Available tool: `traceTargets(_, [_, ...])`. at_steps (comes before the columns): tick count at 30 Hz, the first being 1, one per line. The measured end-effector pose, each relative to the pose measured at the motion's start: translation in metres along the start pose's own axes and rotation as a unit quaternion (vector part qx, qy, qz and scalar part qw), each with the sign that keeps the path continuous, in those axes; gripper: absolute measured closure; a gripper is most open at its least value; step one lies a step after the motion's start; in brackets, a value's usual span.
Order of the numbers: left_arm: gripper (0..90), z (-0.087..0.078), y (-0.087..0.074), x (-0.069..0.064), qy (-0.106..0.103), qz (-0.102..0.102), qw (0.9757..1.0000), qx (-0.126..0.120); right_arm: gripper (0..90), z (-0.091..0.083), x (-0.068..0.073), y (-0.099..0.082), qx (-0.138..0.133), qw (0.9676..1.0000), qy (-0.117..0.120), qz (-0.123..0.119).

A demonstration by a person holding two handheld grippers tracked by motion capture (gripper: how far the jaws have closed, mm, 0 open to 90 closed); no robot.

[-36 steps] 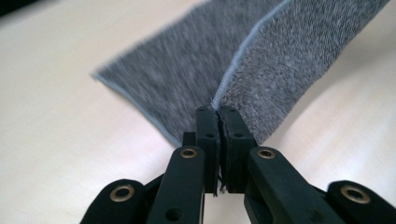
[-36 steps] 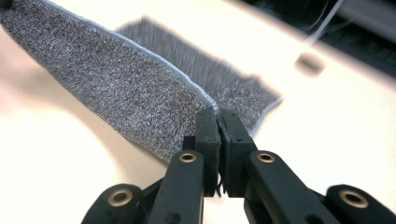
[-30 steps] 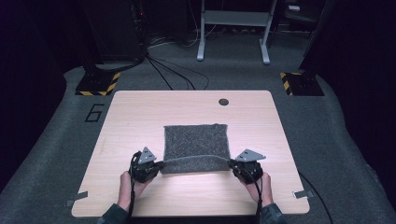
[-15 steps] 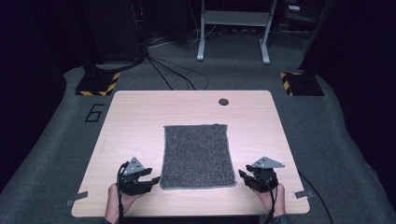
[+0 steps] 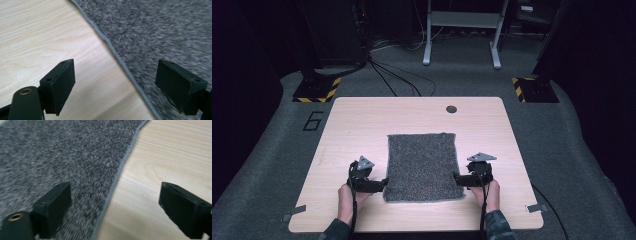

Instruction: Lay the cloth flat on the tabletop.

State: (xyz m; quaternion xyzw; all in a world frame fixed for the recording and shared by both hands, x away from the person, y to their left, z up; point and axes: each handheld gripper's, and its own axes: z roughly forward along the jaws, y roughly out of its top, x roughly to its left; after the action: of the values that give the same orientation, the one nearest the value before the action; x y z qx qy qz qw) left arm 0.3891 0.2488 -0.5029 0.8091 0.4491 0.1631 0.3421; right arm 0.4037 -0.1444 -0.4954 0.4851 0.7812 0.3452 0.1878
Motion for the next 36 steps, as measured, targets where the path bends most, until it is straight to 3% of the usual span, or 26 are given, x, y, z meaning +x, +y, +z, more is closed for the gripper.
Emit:
traceTargets(6, [13.0, 0.014, 0.002, 0.002, 0.016, 0.002, 0.9997, 0.018, 2.4, 0.021, 0.0, 0.006, 0.021, 0.9996, -0.021, 0.0])
traceTargets(9, [12.5, 0.018, 0.002, 0.002, 0.027, 0.017, 0.9989, 0.034, 1.7, 0.029, 0.0, 0.006, 0.031, 0.999, -0.032, -0.006])
traceTargets(14, [10.7, 0.023, 0.001, 0.002, 0.029, 0.018, 0.9986, 0.041, 1.7, 0.036, 0.002, 0.002, 0.05, 0.9973, -0.051, -0.017])
traceTargets(16, [9.9, 0.024, 0.002, 0.002, 0.033, 0.02, 0.9985, 0.039, 1.6, 0.035, 0.002, 0.0, 0.049, 0.9975, -0.05, -0.007])
traceTargets(21, [7.7, 0.026, 0.003, 0.004, 0.031, 0.016, 0.9984, 0.044, 1.0, 0.034, 0.0, -0.003, 0.044, 0.9976, -0.051, -0.014])
traceTargets(27, [7.7, 0.026, 0.002, 0.003, 0.036, 0.014, 0.9984, 0.041, 0.0, 0.029, -0.009, -0.011, 0.04, 0.9986, -0.034, 0.01])
traceTargets(36, [7.7, 0.022, -0.003, -0.008, 0.039, 0.016, 0.9985, 0.035, 0.0, 0.026, -0.015, -0.018, 0.021, 0.9994, -0.027, 0.002])
